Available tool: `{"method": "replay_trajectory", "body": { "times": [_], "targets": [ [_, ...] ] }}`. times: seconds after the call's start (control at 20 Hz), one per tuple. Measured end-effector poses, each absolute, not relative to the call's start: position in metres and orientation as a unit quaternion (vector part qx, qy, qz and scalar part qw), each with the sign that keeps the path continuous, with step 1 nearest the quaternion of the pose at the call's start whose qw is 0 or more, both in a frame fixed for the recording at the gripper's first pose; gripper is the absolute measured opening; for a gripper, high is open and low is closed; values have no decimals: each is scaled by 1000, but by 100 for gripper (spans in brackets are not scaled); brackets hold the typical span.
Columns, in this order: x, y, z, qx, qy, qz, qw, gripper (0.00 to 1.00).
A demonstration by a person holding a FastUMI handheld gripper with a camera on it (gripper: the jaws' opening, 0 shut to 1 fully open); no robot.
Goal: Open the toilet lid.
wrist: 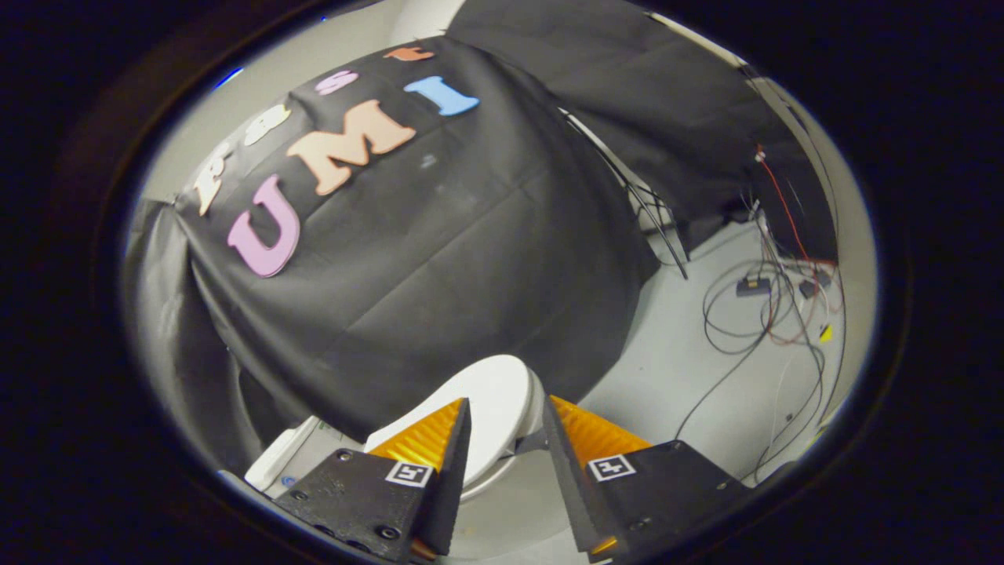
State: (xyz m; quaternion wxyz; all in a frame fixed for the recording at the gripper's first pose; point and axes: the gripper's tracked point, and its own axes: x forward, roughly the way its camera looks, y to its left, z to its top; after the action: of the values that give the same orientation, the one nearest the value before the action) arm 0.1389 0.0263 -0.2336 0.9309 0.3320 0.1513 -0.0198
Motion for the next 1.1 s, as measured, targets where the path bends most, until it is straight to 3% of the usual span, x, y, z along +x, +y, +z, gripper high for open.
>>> {"method": "replay_trajectory", "body": {
  "times": [0.4,0.75,0.85,1.1],
  "targets": [
    [168,27,-291,468,144,-29,871,57],
    [196,31,-307,513,161,-29,843,26],
    [203,43,-317,514,193,-13,836,23],
    [208,43,-311,571,174,-7,802,7]
  ]
}}
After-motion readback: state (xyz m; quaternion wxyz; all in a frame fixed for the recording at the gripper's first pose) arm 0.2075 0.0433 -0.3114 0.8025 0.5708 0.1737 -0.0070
